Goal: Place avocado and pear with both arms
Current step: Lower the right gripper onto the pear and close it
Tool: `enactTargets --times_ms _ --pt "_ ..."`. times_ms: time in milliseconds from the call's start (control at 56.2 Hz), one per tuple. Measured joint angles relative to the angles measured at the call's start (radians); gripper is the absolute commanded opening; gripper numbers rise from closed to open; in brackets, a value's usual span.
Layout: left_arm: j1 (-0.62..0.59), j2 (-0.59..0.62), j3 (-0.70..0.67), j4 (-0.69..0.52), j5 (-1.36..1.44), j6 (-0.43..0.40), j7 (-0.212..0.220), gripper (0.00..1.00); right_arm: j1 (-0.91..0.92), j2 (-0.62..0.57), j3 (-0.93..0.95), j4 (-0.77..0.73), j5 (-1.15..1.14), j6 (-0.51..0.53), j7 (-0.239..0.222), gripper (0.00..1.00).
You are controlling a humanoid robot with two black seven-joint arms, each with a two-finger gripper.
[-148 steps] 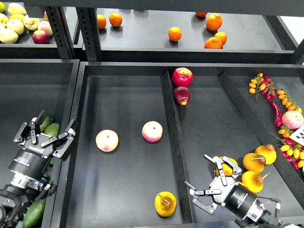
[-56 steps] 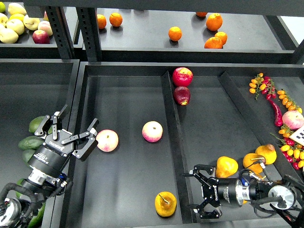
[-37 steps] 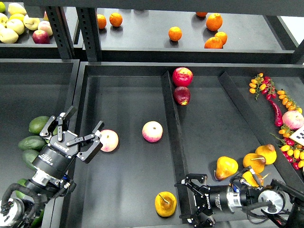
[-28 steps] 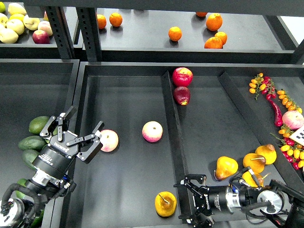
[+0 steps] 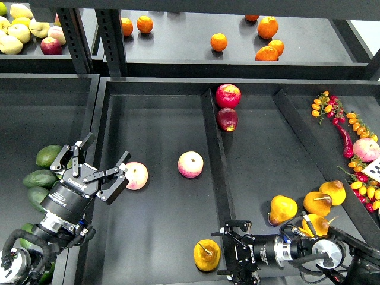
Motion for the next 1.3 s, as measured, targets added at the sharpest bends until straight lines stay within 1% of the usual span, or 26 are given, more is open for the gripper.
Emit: enactTargets --times_ms 356,729,1014,1121,1298 --pt "-0.005 0.0 0.01 0.0 0.001 0.0 0.0 0.99 0.005 0.024 -0.001 -0.012 0.001 0.0 0.0 0.87" --pt "-0.019 0.0 0.013 0.0 0.001 0.0 0.0 0.99 0.004 0.027 -0.001 -0.02 0.007 0.0 0.0 0.77" --pt "-0.025 0.0 0.013 0.0 0.002 0.0 0.0 0.99 -0.006 0.026 -0.002 -0.019 0.011 0.0 0.0 0.66" --pt "-0.027 0.0 0.013 0.0 0.004 0.0 0.0 0.99 -0.01 0.026 -0.002 -0.018 0.013 0.0 0.0 0.59" --pt "-0.031 0.0 0.013 0.0 0.005 0.0 0.0 0.99 -0.017 0.025 -0.001 -0.02 0.022 0.0 0.0 0.53"
